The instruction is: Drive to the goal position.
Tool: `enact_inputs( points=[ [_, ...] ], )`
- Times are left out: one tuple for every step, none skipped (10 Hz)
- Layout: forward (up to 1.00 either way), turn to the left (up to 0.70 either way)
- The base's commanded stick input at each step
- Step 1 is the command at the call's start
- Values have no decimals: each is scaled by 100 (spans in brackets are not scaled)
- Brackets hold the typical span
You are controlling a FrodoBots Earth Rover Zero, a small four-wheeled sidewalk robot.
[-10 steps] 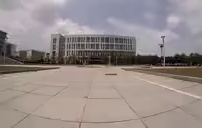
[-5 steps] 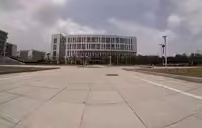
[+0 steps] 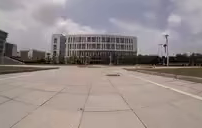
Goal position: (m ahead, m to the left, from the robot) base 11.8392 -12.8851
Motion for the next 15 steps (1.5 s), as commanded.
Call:
enact_inputs(
  points=[
    [50, -2],
    [50, -2],
    [50, -2],
    [50, -2],
    [50, -2],
    [50, -2],
    [50, -2],
    [50, -2],
    [50, -2],
    [50, -2],
    [50, -2],
    [50, -2],
    [50, -2],
    [50, -2],
    [50, -2]
  ],
)
